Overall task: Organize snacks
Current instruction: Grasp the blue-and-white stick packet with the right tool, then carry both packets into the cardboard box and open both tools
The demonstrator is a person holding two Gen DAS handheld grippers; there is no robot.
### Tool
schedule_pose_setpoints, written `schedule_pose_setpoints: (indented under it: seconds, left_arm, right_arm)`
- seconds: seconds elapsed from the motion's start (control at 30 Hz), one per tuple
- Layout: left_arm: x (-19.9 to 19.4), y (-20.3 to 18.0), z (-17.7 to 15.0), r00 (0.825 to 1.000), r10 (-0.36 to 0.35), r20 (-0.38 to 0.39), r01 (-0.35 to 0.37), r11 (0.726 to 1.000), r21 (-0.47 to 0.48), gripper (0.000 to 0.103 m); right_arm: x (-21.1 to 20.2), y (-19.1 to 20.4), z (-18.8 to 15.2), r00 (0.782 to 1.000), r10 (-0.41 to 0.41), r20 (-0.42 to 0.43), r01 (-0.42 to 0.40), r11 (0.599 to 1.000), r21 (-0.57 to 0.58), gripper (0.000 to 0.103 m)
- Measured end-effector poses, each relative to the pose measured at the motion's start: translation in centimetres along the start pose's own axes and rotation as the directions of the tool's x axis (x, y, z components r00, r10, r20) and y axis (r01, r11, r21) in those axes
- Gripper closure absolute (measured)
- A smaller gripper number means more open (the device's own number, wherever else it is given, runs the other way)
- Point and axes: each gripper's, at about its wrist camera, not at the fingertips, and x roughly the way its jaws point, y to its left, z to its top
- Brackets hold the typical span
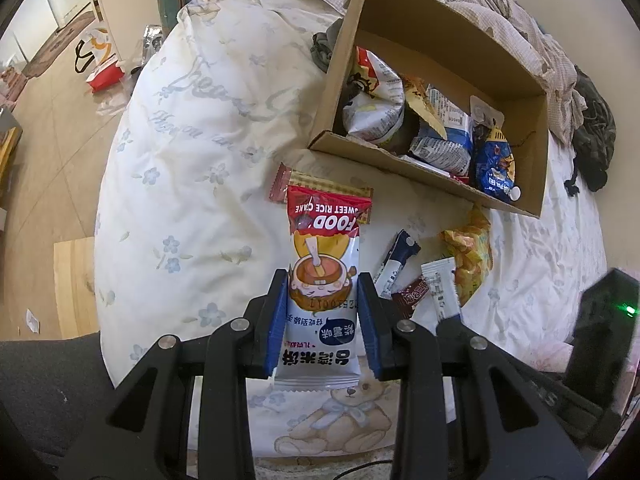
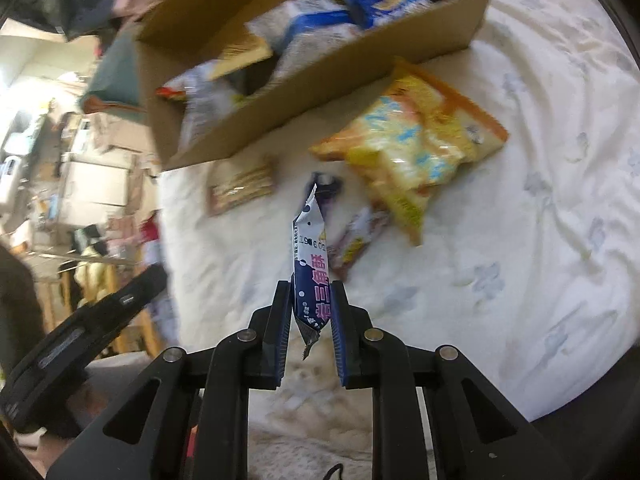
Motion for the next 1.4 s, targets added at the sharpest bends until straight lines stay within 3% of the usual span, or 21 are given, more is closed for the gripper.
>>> schedule_pose_setpoints:
  seconds: [0.27,0.4,0.5,0.7,1.0,1.23,1.4]
  left_arm:
    - [-1.1,0.4,0.1,0.998,0.026,0.057,-0.026,1.0,0.007,0.074]
    - [-0.5,0.2,0.1,0.996,0.061,0.067,-0.063,0.998,0.023,0.074]
    - [-0.1,0.0,0.0,0.993,0.088,0.083,-0.091,0.995,0.037,0.074]
    - [-2.2,-1.0,0.6,0.98,0.098,0.175,-0.113,0.99,0.08,0.074]
    - [-4.9,-4.3,6.1,0.962,0.079,0.261,-0.119,0.982,0.144,0.074]
    - [-4.6,-6.7,9.9,0.947,0.072,0.312,-0.14,0.969,0.202,0.074]
    - [-3.0,-8.1,12.8,0.951,0.012,0.31,-0.088,0.969,0.232,0.074]
  right_arm:
    - [-4.1,2.8,0.5,0.983,0.127,0.135,-0.114,0.989,-0.094,0.083]
    - [-6.1,3.7,1.2,0.959,0.139,0.246,-0.105,0.983,-0.149,0.083]
    - [-7.2,3.6,1.5,0.95,0.133,0.282,-0.093,0.984,-0.15,0.083]
    - [-8.6,2.9,3.3,0.94,0.131,0.314,-0.098,0.988,-0.12,0.083]
    - [-9.9,2.1,7.3,0.919,0.132,0.371,-0.109,0.991,-0.084,0.083]
    - [-9.1,1.7,10.9,0.925,0.091,0.37,-0.07,0.995,-0.07,0.083]
    - [-7.7,1.1,13.5,0.936,0.071,0.344,-0.059,0.997,-0.046,0.083]
